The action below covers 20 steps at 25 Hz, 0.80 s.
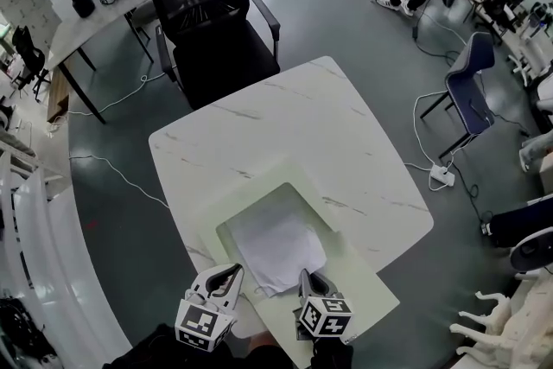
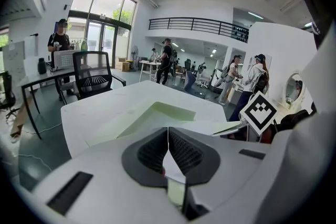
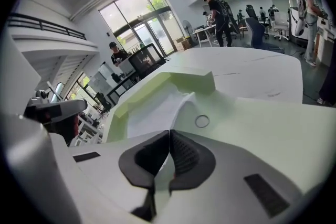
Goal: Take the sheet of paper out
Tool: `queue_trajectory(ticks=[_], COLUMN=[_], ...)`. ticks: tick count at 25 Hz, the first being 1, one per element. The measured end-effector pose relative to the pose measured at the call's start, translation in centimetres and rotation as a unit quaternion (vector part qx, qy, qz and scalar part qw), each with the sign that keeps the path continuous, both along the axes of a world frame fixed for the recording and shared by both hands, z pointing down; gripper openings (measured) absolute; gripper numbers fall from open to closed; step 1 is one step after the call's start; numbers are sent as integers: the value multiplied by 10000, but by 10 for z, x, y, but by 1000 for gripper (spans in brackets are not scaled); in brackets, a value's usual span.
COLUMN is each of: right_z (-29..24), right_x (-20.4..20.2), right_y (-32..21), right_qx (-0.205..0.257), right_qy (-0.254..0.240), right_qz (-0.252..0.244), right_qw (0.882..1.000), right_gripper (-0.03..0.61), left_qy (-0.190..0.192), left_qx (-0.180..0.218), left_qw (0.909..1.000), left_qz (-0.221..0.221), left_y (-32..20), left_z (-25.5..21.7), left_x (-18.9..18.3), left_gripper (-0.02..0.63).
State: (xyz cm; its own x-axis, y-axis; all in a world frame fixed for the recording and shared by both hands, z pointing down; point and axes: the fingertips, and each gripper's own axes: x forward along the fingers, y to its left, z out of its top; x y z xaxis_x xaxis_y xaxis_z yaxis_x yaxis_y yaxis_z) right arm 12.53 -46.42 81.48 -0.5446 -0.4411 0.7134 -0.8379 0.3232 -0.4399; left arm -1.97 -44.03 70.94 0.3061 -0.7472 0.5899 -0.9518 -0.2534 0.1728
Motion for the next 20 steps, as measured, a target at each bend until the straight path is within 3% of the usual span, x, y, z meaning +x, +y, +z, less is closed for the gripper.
queue_trajectory(ticks=[10, 20], right_z=[-34, -112], right_x=[3, -4], right_y=[20, 72], right_qx=[259, 876], right_qy=[116, 272], right_qz=[27, 346], right_qw=[9996, 9952], right_gripper=[17, 17], left_qy=[-23, 54], left_qx=[353, 897], left_qw=[9994, 9956], left_qz=[5, 248], left_y=[23, 81], left_z=[-39, -107], left_x=[-7, -25], left_gripper=[25, 25])
